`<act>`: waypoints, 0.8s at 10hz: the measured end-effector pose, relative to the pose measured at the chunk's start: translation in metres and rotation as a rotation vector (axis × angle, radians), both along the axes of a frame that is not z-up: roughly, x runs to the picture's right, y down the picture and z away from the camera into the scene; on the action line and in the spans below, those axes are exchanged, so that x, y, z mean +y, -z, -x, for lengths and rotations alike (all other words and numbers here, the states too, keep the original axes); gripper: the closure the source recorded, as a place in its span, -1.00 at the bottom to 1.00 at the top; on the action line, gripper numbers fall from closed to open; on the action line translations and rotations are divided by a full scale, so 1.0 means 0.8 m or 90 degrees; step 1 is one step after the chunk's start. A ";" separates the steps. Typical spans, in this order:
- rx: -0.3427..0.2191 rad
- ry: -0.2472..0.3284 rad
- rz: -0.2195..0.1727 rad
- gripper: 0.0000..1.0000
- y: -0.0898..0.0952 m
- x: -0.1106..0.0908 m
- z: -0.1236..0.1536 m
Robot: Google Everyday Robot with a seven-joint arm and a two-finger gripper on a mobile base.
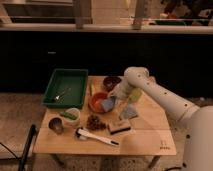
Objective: Place sponge in red bowl
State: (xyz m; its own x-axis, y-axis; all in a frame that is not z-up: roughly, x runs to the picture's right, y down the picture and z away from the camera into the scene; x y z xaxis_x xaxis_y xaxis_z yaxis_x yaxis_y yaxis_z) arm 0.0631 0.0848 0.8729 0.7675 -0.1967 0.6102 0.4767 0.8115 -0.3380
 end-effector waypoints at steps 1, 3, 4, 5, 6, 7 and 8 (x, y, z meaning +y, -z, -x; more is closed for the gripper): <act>-0.005 0.005 -0.002 1.00 0.000 -0.002 0.002; -0.027 0.029 -0.002 1.00 -0.001 -0.006 0.016; -0.039 0.044 -0.003 1.00 -0.002 -0.010 0.024; -0.051 0.062 -0.002 1.00 -0.003 -0.014 0.030; -0.058 0.079 0.002 1.00 -0.004 -0.015 0.033; -0.064 0.090 0.001 1.00 -0.006 -0.019 0.037; -0.072 0.111 0.006 1.00 -0.008 -0.022 0.041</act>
